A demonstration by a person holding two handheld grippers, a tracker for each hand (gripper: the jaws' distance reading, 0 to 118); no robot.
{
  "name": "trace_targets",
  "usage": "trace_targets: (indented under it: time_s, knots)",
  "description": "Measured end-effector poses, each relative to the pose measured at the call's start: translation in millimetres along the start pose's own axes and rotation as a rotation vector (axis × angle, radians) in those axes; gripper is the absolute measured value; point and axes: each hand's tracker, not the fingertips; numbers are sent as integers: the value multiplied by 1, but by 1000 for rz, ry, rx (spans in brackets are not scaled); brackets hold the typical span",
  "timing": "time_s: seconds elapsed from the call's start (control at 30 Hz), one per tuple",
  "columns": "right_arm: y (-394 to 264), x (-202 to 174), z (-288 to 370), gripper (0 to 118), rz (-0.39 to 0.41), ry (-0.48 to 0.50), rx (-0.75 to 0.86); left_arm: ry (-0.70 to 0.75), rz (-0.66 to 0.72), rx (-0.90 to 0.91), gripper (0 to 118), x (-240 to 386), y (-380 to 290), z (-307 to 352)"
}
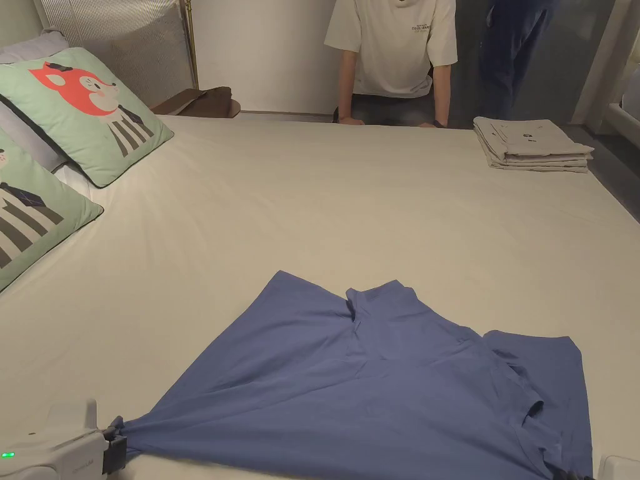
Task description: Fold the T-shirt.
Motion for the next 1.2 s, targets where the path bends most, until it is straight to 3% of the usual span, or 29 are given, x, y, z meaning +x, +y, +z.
trace_targets:
  time_s: [0.2, 0.3, 0.37, 0.43, 0.47, 0.77, 1.07, 1.13, 1.2]
  knots:
    - [-2, -5, 0, 6, -7, -9, 1, 27, -32, 1, 4, 9, 1, 1]
    - [4, -6, 4, 15, -16, -14, -4, 34, -43, 6, 11, 13, 4, 3]
    - [13, -7, 9, 52, -23, -24, 4, 53, -28, 24, 57, 16, 11, 9]
    - [28, -10, 17, 98, -14, -28, 56, 30, 16, 59, 102, 17, 23, 15]
    - [38, -13, 24, 106, -2, -29, 102, 4, 35, 101, 108, 20, 31, 23]
    - [120, -53, 89, 106, 90, -9, 485, -77, -32, 530, 108, 78, 96, 92]
    - [133, -83, 107, 99, 160, -31, 627, -63, -136, 762, 105, 122, 99, 109]
    - [133, -86, 109, 91, 168, -24, 649, -86, -155, 786, 93, 126, 97, 110]
    - [132, -90, 110, 76, 175, -29, 666, -91, -172, 790, 69, 131, 95, 111]
